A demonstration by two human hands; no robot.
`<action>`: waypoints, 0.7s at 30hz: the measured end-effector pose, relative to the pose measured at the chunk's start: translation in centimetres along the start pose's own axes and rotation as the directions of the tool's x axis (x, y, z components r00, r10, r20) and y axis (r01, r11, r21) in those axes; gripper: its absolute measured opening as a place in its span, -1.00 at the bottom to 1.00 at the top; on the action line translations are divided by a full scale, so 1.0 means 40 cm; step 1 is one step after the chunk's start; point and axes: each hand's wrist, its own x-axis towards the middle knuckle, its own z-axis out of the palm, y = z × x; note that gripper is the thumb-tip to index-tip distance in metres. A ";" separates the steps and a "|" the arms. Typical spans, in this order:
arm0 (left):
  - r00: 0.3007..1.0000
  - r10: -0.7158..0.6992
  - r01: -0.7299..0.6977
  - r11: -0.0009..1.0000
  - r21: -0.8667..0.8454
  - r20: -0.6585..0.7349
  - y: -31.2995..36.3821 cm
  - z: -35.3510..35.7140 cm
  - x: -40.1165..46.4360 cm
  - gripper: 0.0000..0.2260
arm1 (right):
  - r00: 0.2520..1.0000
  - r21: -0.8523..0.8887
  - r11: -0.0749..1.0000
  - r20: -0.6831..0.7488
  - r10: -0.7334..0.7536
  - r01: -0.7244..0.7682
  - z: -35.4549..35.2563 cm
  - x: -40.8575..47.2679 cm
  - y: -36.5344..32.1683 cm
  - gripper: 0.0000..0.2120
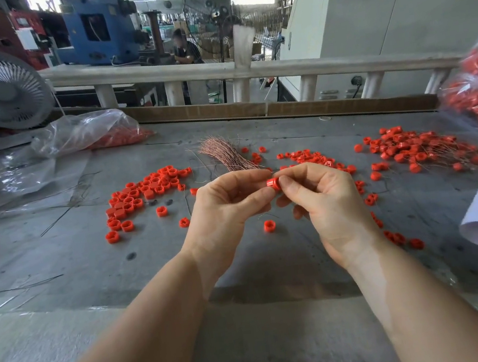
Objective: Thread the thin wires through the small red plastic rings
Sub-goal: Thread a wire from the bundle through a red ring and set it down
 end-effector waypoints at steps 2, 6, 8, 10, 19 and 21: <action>1.000 -0.001 0.001 1.000 0.019 -0.001 0.003 0.002 -0.001 -0.79 | 1.000 0.044 0.999 0.010 0.015 -0.015 0.001 0.001 -0.002 -0.81; 1.000 0.013 -0.013 0.996 0.086 -0.001 0.007 -0.001 -0.005 -0.83 | 0.999 0.069 0.997 0.030 0.032 -0.034 -0.003 -0.001 -0.002 -0.80; 1.000 0.023 -0.022 0.994 0.106 -0.006 0.008 -0.002 -0.006 -0.87 | 0.999 0.064 0.997 0.036 0.035 -0.037 -0.004 -0.001 -0.003 -0.80; 0.999 0.031 -0.030 0.993 0.115 -0.011 0.009 -0.002 -0.006 -0.88 | 0.999 0.056 0.998 0.040 0.034 -0.036 -0.003 -0.001 -0.003 -0.80; 1.000 0.020 -0.020 0.995 0.097 0.000 0.011 -0.002 -0.007 -0.87 | 0.998 0.045 0.998 0.057 0.036 -0.038 -0.006 -0.003 -0.005 -0.79; 1.000 0.011 -0.011 0.996 0.089 0.005 0.011 -0.003 -0.006 -0.87 | 0.998 0.045 0.998 0.061 0.036 -0.039 -0.005 -0.003 -0.006 -0.78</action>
